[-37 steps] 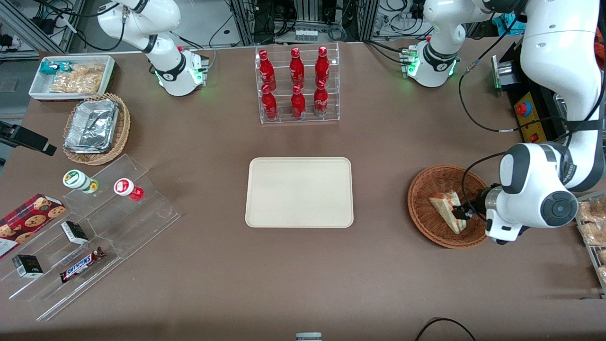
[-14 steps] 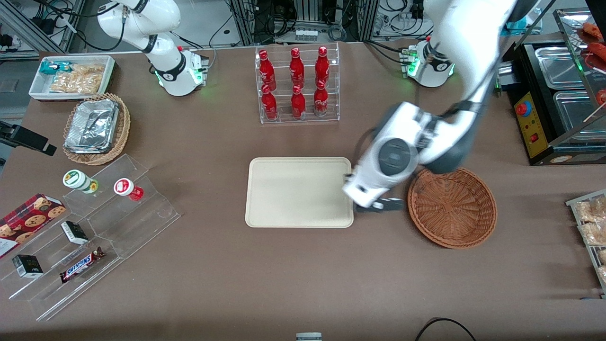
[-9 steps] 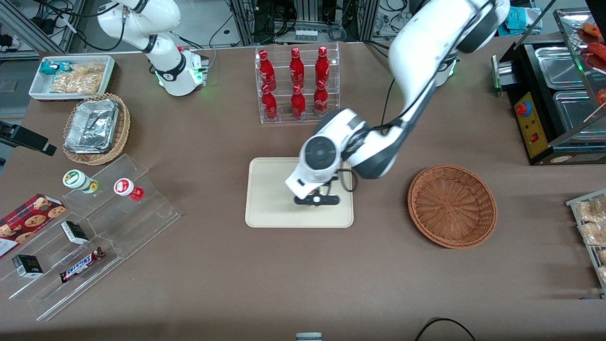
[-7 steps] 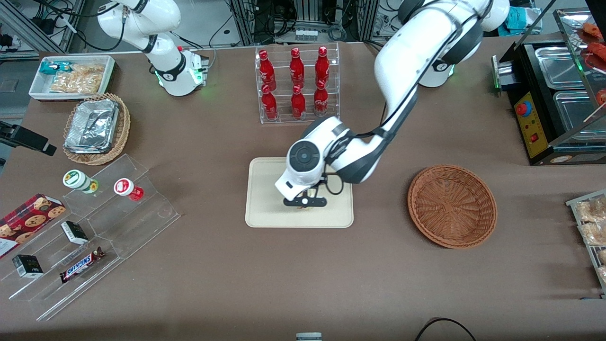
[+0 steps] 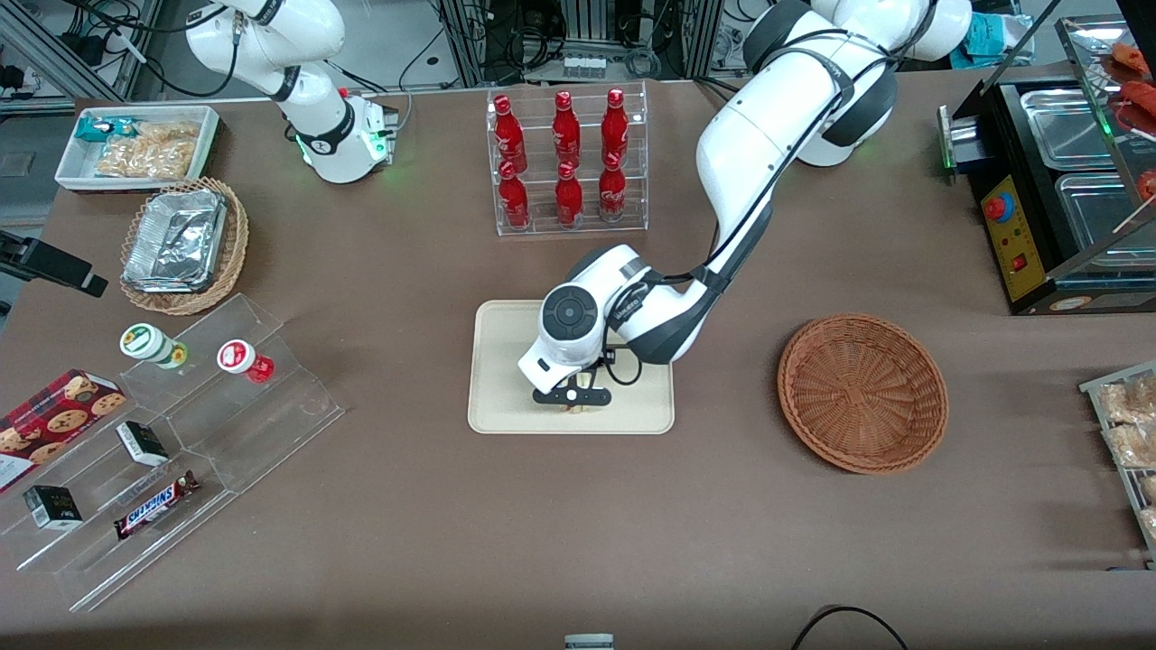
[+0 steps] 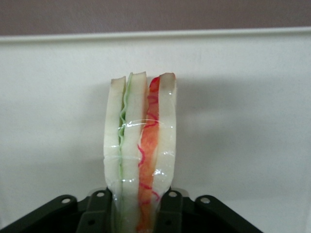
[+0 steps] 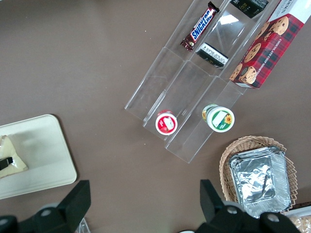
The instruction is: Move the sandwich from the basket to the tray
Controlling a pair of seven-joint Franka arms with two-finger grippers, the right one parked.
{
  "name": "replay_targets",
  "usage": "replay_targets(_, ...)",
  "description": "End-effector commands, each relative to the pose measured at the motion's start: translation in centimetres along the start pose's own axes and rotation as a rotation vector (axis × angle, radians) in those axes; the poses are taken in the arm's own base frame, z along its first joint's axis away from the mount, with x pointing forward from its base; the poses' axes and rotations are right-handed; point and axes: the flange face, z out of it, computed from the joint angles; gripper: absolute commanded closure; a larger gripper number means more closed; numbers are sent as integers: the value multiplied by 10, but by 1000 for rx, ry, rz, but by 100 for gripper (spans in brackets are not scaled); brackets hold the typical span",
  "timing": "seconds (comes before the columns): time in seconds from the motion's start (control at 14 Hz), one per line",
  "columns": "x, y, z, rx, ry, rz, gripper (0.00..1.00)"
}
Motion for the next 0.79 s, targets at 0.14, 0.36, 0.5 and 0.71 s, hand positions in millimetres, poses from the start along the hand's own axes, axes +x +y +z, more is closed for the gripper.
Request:
replay_targets(0.14, 41, -66, -89, 53, 67, -79, 0)
replay_targets(0.36, 47, -118, -188, 57, 102, -153, 0)
replay_targets(0.5, 46, -188, -244, 108, 58, -162, 0)
replay_targets(0.71, 31, -302, -311, 96, -44, -43, 0)
